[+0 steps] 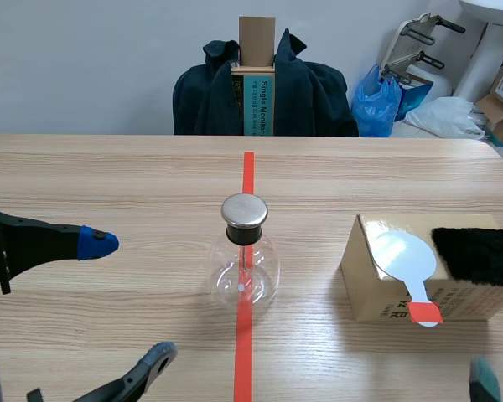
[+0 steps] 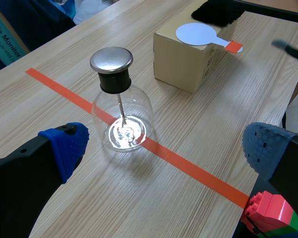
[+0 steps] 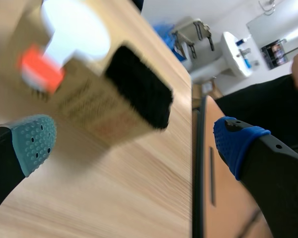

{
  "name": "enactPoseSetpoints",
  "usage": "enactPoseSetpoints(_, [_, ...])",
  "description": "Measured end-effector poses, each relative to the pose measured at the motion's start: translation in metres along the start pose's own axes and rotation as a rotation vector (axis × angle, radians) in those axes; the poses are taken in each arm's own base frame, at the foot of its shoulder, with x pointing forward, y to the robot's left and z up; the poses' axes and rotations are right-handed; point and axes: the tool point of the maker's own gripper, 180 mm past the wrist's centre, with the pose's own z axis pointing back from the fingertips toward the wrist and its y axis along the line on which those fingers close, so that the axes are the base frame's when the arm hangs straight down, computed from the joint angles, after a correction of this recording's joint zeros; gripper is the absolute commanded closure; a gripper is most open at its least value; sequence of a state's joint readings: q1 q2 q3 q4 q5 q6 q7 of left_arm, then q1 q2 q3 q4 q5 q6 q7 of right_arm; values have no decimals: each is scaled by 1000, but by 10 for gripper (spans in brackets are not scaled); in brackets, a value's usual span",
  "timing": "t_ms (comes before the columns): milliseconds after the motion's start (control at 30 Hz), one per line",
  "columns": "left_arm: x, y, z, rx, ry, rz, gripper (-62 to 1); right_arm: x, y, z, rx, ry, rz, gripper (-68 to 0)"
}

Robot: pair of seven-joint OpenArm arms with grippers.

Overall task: Do the electroscope experiment.
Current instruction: 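Return to the home posture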

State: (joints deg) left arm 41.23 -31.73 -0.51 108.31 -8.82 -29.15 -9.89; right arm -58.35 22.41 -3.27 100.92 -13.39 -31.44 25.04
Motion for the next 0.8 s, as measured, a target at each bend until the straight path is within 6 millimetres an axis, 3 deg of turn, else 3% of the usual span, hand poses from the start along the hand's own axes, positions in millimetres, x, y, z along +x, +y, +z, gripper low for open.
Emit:
enactPoseSetpoints(200, [0, 0, 0, 0, 1, 0, -623, 60, -39, -32, 45, -164, -244, -679])
enactPoseSetpoints(467, [0, 0, 0, 0, 1, 0, -623, 115, -47, -56, 183, -277, -294, -679])
enactPoseSetpoints(700, [-1, 0, 0, 0, 4, 1, -623, 132, -16, -56, 384, -302, -332, -679])
enactPoseSetpoints(800, [-1, 0, 0, 0, 5, 0, -623, 136, -12, -54, 399, -318, -352, -679])
